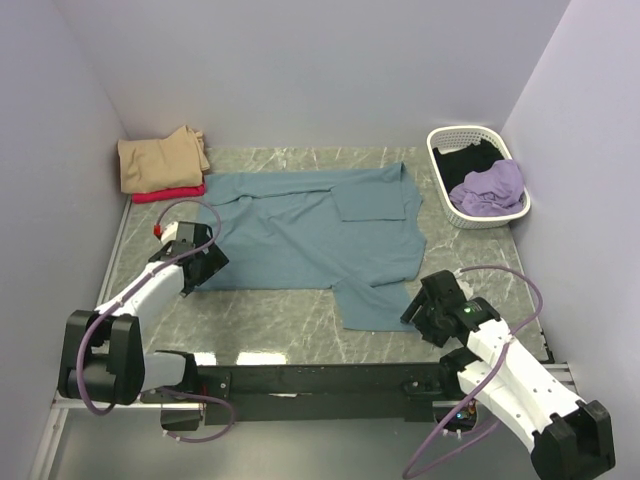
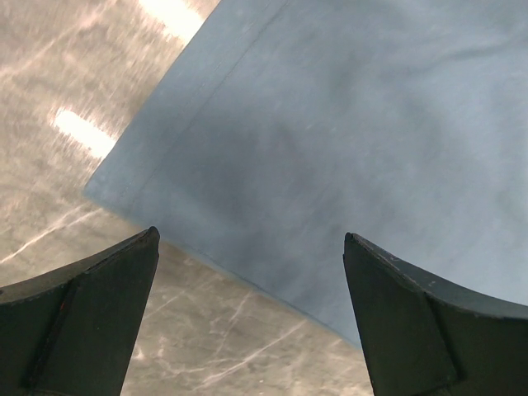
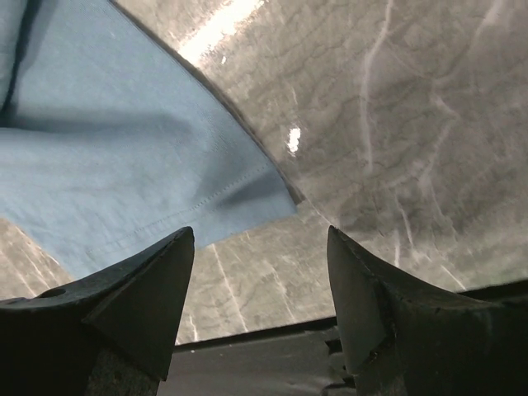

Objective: Fold and stack the t-shirts
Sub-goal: Fold the tshirt

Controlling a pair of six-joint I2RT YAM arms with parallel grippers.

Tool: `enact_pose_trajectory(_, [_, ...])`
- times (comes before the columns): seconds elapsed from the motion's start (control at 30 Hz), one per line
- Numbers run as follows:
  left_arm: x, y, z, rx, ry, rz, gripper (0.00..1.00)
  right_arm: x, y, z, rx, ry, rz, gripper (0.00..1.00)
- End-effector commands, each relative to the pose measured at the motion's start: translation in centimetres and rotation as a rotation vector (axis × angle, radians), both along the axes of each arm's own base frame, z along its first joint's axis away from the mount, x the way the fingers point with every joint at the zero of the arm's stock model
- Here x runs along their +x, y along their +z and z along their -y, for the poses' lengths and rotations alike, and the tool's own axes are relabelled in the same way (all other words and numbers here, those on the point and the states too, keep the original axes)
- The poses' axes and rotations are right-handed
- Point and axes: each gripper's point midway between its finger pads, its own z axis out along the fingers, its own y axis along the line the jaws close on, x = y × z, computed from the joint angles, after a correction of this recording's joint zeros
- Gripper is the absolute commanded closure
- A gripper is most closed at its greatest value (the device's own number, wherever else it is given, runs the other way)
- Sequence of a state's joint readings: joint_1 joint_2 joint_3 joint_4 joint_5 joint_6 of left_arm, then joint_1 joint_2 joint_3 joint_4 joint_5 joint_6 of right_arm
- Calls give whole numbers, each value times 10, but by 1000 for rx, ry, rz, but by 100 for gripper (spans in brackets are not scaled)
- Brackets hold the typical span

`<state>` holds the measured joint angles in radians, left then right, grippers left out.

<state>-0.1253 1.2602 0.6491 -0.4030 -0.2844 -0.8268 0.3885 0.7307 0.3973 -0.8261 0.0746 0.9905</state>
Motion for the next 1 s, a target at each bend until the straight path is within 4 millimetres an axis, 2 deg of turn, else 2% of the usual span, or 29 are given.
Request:
enact_pose_trajectory(0.0, [-17, -7, -5, 1, 35, -46, 1, 1, -9, -1, 6, -14, 0, 28])
enact_pose_trajectory(0.2, [-30, 0, -3, -50, 96, -24, 1, 4, -7, -1, -1, 0, 10, 28])
enact_pose_trajectory(0.4, [-38, -3, -13, -29, 179, -7, 0, 8, -9, -2, -7, 12, 13, 28])
enact_pose_trajectory(0.6, [-33, -20, -5, -71, 175, -45, 1, 11, -10, -6, 13, 19, 31, 28])
enact_pose_trajectory(0.73, [-36, -39, 2, -104, 163, -90, 0, 12, -12, -11, 29, 36, 27, 30])
enact_pose_trajectory(0.83, [-34, -46, 4, -113, 160, -101, 0, 14, -16, -13, 33, 39, 22, 32])
enact_pose_trajectory(0.9, [-34, -48, 3, -109, 161, -104, 1, 17, -15, -13, 25, 46, 28, 43])
enact_pose_trajectory(0.97, [-34, -49, 2, -104, 161, -106, 1, 18, -14, -12, 21, 42, 28, 47])
